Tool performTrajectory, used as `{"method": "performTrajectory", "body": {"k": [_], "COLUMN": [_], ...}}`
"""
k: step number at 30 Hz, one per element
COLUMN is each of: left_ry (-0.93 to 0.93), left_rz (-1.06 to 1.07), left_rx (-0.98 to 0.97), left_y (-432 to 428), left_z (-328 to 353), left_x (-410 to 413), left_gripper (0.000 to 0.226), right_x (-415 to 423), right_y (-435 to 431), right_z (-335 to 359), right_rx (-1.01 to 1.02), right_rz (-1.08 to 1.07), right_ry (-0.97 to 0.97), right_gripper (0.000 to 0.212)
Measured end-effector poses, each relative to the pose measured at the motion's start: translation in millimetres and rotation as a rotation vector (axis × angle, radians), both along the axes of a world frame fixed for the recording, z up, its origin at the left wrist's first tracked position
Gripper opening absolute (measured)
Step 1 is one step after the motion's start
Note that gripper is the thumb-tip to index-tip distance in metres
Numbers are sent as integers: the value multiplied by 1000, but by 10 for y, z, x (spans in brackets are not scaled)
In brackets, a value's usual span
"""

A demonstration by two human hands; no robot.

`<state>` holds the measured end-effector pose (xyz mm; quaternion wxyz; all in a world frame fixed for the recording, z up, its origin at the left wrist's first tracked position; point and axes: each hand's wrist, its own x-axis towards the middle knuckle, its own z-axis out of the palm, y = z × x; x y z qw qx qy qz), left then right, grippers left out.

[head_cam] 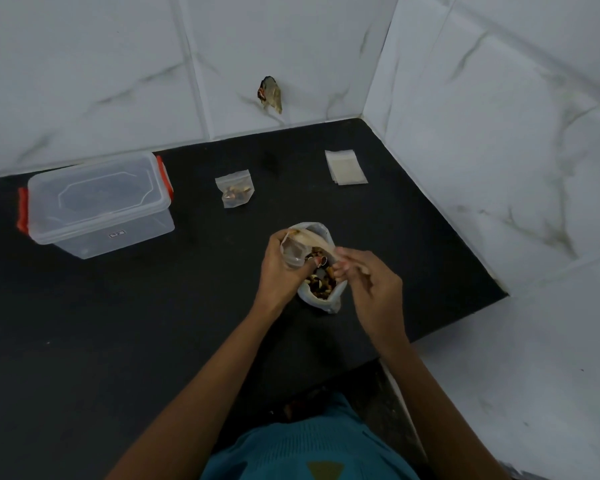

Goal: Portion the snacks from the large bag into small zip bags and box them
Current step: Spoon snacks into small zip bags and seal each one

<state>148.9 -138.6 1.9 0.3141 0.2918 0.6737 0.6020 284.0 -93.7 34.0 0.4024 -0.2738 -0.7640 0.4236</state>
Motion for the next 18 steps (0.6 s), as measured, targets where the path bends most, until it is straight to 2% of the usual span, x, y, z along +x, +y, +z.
{"method": "performTrajectory", "body": {"k": [3, 9, 15, 18], "left_ry": [-41, -27, -20, 7], "left_rz": [-1, 1, -3, 4], "left_rx": [3, -10, -3, -20], "left_y": [-6, -22, -22, -22], "left_z": [20, 28, 33, 38], "left_x": [-12, -21, -15, -28], "left_gripper": [48, 49, 50, 49], "right_x": [3, 15, 44, 23], "right_y": [-11, -30, -44, -59], "right_z": [-115, -199, -182, -148], "right_rx": [223, 426, 323, 139], "right_rz": [99, 42, 30, 3], "right_ry": [-174, -250, -204, -172], "right_gripper": [29, 29, 30, 28]}}
